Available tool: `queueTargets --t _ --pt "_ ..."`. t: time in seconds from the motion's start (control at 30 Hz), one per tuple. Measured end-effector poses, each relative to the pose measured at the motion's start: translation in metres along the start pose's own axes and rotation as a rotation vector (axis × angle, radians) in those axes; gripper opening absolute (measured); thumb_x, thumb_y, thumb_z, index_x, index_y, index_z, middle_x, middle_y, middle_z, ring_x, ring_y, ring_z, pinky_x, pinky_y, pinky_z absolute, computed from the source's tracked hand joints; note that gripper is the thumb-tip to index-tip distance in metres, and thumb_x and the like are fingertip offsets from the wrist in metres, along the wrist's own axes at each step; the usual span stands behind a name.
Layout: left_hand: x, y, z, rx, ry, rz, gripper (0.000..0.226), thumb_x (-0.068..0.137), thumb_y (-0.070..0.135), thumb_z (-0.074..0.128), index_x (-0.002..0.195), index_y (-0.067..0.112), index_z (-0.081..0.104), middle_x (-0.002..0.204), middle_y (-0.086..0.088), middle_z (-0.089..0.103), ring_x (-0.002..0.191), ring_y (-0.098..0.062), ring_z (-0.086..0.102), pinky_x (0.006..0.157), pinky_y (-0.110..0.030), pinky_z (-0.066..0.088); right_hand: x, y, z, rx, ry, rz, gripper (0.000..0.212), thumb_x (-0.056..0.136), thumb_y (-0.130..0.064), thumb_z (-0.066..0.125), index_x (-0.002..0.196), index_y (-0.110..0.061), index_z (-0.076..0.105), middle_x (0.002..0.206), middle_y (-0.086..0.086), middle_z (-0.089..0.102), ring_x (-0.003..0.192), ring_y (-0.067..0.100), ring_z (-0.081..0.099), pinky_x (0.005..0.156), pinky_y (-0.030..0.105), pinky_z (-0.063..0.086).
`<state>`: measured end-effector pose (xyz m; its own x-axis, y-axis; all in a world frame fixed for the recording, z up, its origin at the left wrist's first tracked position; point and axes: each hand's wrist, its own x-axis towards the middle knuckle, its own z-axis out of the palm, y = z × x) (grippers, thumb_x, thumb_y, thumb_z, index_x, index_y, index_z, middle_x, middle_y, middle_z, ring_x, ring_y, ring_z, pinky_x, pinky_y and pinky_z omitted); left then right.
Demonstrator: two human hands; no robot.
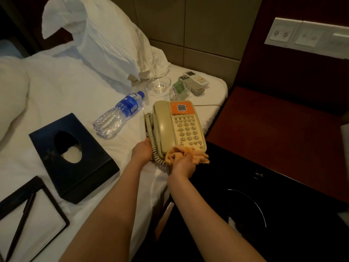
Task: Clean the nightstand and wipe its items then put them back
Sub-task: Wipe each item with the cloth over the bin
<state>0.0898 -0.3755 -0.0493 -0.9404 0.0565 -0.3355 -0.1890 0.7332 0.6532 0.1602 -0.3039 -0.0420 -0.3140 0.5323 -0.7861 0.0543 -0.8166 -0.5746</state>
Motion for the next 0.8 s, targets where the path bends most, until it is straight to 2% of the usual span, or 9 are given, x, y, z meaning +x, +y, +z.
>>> queueTargets --t 0.1,0.17,0.27,0.4,0.53,0.67,0.73,0.8 --pt "0.001 0.001 0.000 0.091 -0.002 0.016 0.042 0.102 0.016 0.017 0.118 -0.005 0.049 0.127 -0.028 0.052 0.118 -0.038 0.048 0.097 -0.036 0.036 0.014 -0.022 -0.010 0.084 0.007 0.031 0.038 0.092 -0.030 0.052 0.115 -0.001 0.060 0.089 0.007 0.063 0.079 0.022 0.060 0.070 0.032 0.050" --pt "0.003 0.003 -0.002 0.160 -0.006 0.013 0.037 0.101 0.015 0.020 0.117 -0.003 0.049 0.126 -0.026 0.053 0.117 -0.038 0.048 0.095 -0.035 0.037 0.024 -0.033 -0.012 0.055 -0.013 -0.003 0.038 0.094 -0.032 0.047 0.114 -0.003 0.061 0.081 0.004 0.061 0.069 0.018 0.057 0.058 0.029 0.047" --pt "0.006 0.004 -0.005 0.246 -0.023 0.040 0.033 0.098 0.013 0.027 0.114 -0.001 0.053 0.123 -0.023 0.056 0.114 -0.037 0.051 0.090 -0.032 0.039 0.036 -0.043 -0.009 -0.117 -0.020 -0.097 0.036 0.095 -0.030 0.041 0.110 -0.004 0.062 0.092 0.009 0.064 0.078 0.024 0.059 0.063 0.032 0.048" --pt "0.011 0.004 -0.010 0.293 -0.057 0.058 0.029 0.095 0.013 0.033 0.104 0.000 0.058 0.117 -0.020 0.059 0.108 -0.035 0.054 0.078 -0.027 0.037 0.053 -0.070 -0.006 -0.495 -0.056 -0.302 0.027 0.095 -0.025 0.043 0.108 -0.007 0.058 0.095 0.008 0.060 0.081 0.025 0.056 0.068 0.032 0.043" --pt "0.015 0.017 -0.015 0.287 -0.102 -0.039 0.034 0.095 0.011 0.034 0.117 -0.005 0.056 0.124 -0.021 0.056 0.115 -0.035 0.053 0.086 -0.032 0.042 0.065 -0.087 0.009 -0.723 -0.156 -0.371 0.033 0.093 -0.028 0.044 0.112 -0.005 0.058 0.100 0.010 0.062 0.082 0.025 0.057 0.063 0.028 0.043" --pt "0.025 0.032 -0.023 0.195 -0.012 -0.056 0.035 0.098 0.015 0.030 0.121 0.001 0.052 0.125 -0.017 0.056 0.113 -0.031 0.053 0.085 -0.032 0.040 0.073 -0.102 0.024 -0.812 -0.224 -0.374 0.034 0.092 -0.030 0.044 0.109 -0.004 0.057 0.104 0.013 0.062 0.086 0.027 0.058 0.069 0.031 0.043" --pt "0.032 0.037 -0.022 0.089 -0.001 -0.074 0.044 0.102 0.025 0.022 0.128 -0.001 0.047 0.129 -0.021 0.053 0.118 -0.033 0.050 0.098 -0.037 0.041 0.076 -0.108 0.032 -0.847 -0.263 -0.410 0.033 0.092 -0.030 0.043 0.109 -0.005 0.056 0.104 0.012 0.061 0.086 0.025 0.057 0.067 0.030 0.042" --pt "0.038 0.037 -0.017 0.025 0.015 -0.108 0.055 0.103 0.034 0.017 0.129 -0.005 0.046 0.130 -0.024 0.051 0.121 -0.034 0.049 0.103 -0.040 0.038 0.079 -0.112 0.040 -0.880 -0.309 -0.451 0.030 0.094 -0.028 0.041 0.108 -0.006 0.056 0.098 0.009 0.060 0.084 0.023 0.055 0.061 0.027 0.041"
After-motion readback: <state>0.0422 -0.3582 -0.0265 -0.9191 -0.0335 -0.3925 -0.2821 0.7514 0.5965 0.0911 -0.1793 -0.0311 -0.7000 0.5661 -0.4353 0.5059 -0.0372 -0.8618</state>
